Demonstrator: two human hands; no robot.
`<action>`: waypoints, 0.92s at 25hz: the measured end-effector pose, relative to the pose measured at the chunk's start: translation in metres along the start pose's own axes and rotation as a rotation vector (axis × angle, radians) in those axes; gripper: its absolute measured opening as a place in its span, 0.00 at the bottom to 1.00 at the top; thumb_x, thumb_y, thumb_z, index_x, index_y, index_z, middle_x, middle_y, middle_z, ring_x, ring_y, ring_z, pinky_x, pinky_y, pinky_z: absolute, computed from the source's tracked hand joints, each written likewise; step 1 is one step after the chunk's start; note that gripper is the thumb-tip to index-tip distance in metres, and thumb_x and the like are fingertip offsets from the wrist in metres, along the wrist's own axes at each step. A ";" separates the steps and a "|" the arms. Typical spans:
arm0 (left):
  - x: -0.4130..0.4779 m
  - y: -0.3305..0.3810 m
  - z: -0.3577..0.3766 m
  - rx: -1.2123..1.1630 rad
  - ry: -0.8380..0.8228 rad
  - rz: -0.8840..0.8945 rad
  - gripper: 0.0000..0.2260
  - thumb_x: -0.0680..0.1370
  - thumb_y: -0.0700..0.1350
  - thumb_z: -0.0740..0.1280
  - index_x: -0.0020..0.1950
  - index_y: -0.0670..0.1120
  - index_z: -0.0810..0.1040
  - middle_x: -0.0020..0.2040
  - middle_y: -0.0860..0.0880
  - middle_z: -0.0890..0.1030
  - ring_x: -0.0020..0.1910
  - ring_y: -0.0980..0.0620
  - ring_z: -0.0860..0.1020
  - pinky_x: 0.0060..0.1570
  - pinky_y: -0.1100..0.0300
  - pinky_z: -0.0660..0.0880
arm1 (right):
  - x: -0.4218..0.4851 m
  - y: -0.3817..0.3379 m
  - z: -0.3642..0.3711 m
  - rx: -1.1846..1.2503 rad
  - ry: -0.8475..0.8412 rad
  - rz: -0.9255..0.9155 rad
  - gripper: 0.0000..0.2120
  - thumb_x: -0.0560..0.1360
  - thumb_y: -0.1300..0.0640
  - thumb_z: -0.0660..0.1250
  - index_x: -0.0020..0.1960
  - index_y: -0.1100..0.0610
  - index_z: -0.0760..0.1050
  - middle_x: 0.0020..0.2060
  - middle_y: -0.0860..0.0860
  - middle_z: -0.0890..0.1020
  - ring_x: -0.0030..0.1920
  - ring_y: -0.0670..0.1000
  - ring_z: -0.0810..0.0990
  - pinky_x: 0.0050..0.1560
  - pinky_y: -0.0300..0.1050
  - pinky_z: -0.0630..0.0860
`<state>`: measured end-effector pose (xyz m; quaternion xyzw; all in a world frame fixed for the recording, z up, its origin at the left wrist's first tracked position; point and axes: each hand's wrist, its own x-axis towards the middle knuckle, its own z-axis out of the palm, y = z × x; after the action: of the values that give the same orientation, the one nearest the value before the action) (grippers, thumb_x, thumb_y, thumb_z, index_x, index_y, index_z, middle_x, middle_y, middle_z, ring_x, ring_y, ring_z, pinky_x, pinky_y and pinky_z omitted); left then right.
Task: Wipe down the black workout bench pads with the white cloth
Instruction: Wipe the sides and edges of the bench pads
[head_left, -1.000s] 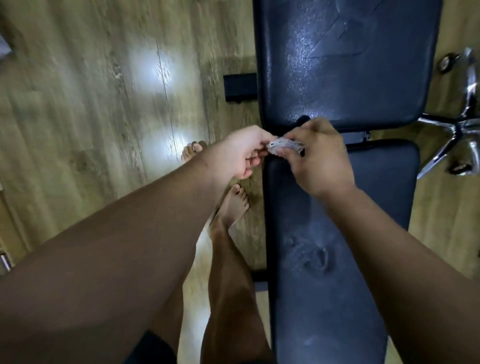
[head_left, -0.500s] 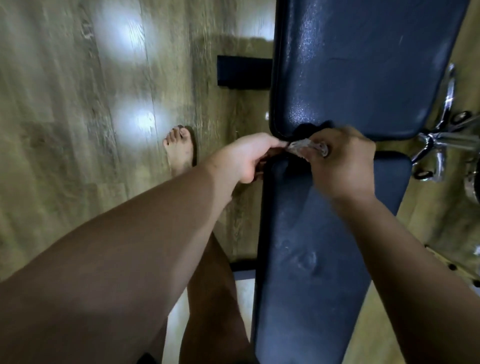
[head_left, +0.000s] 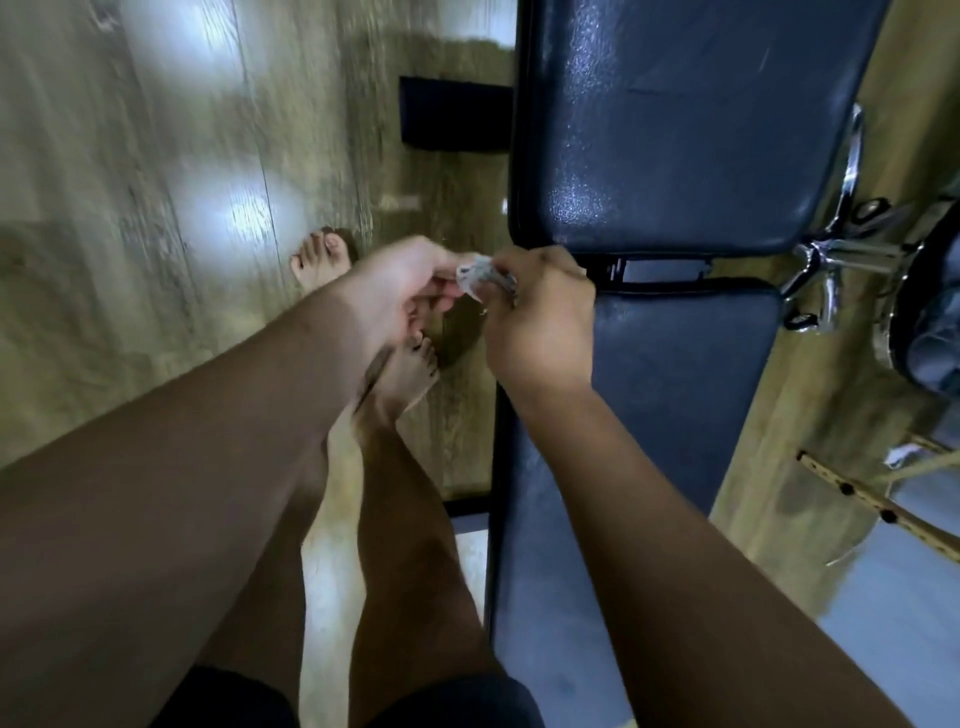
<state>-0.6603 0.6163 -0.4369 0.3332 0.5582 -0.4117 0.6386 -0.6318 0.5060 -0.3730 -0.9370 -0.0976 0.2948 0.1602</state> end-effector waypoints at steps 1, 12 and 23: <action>-0.005 -0.003 0.002 0.020 0.007 0.016 0.10 0.77 0.47 0.66 0.36 0.49 0.78 0.32 0.54 0.80 0.35 0.55 0.74 0.38 0.58 0.67 | -0.001 0.004 -0.003 0.024 0.016 -0.002 0.07 0.74 0.60 0.67 0.50 0.56 0.81 0.49 0.56 0.77 0.44 0.57 0.79 0.46 0.47 0.77; -0.016 0.000 0.037 -0.279 -0.076 0.118 0.06 0.79 0.45 0.65 0.42 0.49 0.77 0.37 0.52 0.81 0.34 0.56 0.77 0.40 0.58 0.65 | 0.010 0.037 -0.021 -0.045 0.198 -0.081 0.07 0.73 0.55 0.71 0.49 0.56 0.82 0.42 0.53 0.78 0.38 0.48 0.74 0.39 0.35 0.65; -0.008 -0.034 0.057 -0.311 0.244 0.780 0.23 0.74 0.41 0.72 0.68 0.48 0.77 0.58 0.49 0.83 0.53 0.56 0.82 0.58 0.53 0.79 | 0.046 0.011 -0.040 0.011 -0.022 -0.187 0.06 0.76 0.52 0.69 0.43 0.53 0.81 0.31 0.44 0.81 0.34 0.43 0.80 0.41 0.39 0.76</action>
<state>-0.6663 0.5522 -0.4189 0.4651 0.5173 -0.0081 0.7183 -0.5707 0.4990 -0.3702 -0.9196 -0.1847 0.2893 0.1908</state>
